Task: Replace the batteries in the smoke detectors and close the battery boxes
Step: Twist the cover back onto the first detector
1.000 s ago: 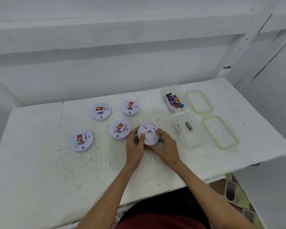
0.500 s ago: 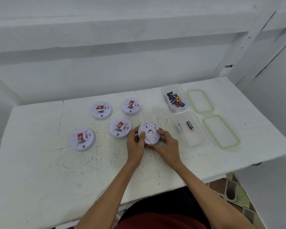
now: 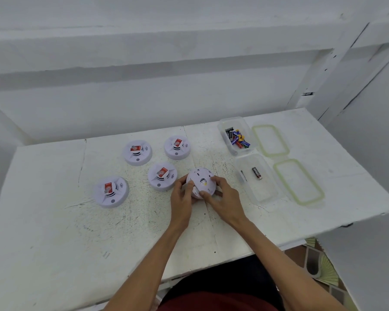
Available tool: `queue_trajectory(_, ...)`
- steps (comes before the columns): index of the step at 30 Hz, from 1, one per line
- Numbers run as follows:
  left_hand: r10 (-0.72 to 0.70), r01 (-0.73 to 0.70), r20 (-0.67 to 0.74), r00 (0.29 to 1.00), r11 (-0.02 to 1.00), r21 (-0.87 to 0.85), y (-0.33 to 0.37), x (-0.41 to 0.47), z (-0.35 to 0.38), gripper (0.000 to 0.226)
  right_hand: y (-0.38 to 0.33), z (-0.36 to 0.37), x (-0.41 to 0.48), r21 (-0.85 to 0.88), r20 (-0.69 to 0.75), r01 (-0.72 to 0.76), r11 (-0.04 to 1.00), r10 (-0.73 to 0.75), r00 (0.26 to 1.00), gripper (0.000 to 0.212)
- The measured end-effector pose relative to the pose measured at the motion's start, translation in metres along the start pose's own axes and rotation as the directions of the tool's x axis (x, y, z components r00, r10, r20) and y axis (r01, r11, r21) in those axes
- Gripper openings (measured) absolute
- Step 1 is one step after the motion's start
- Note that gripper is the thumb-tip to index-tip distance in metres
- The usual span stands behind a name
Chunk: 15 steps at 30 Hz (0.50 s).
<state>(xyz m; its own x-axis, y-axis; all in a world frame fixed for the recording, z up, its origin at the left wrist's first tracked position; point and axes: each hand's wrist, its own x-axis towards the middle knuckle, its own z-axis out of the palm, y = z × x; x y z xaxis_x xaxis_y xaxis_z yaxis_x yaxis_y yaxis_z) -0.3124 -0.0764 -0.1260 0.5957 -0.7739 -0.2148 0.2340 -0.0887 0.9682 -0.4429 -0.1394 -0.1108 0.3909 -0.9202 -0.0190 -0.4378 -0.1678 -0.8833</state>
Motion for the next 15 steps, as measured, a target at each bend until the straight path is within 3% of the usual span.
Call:
queue_trajectory(6,-0.050,0.057,0.106,0.993,0.996,-0.072,0.004,-0.001,-0.003,0.029,-0.009,0.000,0.007,-0.051,-0.047,0.010,0.999,-0.013,0.999,0.056)
queue_trajectory(15,-0.030,0.042,0.177,0.984,0.997,-0.064,0.009,-0.001,-0.007,0.037,-0.017,0.005,0.012,-0.178,-0.101,-0.009,0.984,-0.009,0.995,0.067)
